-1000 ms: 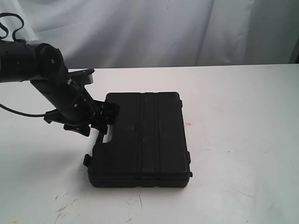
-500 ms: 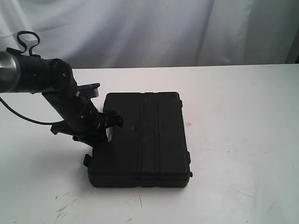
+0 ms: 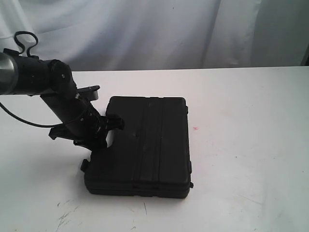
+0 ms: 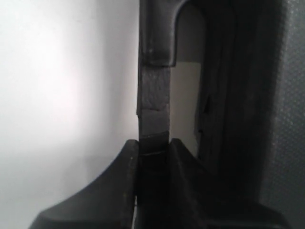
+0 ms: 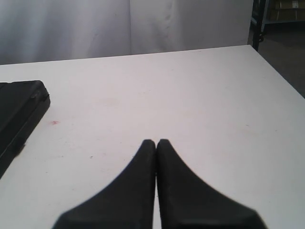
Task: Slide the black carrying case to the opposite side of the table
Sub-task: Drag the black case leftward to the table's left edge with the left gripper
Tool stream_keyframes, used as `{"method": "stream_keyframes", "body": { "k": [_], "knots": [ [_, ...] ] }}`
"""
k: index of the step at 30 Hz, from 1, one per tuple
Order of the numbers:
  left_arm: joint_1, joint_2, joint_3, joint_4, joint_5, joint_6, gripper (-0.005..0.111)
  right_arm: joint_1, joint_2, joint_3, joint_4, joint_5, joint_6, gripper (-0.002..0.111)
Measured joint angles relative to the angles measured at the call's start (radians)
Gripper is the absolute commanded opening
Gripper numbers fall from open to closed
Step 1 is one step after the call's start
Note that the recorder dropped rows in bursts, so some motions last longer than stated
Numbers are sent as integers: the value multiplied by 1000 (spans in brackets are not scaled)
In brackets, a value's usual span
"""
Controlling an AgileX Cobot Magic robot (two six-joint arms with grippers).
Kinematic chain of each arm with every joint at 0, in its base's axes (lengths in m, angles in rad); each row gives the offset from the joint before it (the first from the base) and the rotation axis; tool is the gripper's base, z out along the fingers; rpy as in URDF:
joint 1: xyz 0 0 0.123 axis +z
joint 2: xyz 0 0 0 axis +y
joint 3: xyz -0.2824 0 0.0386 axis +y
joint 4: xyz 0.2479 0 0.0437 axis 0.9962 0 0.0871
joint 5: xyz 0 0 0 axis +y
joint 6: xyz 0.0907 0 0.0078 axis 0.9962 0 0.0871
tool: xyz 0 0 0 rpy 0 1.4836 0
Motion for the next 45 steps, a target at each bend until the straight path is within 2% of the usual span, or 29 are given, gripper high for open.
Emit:
{"method": "stream_keyframes", "body": {
  "k": [5,13,31,41,45],
  "knots": [
    [73,0,-4,56,66,0,0,0,0,0,0,0,0,0],
    [148,-2,-4,158,125,-23,0,0,0,0,0,0,0,0],
    [172,-4,-4,411,180,-157,0,0,0,0,0,0,0,0],
    [226,-4,-4,443,212,-173,0,0,0,0,0,0,0,0],
    [228,-4,-4,449,215,-174,0,0,0,0,0,0,0,0]
  ]
}}
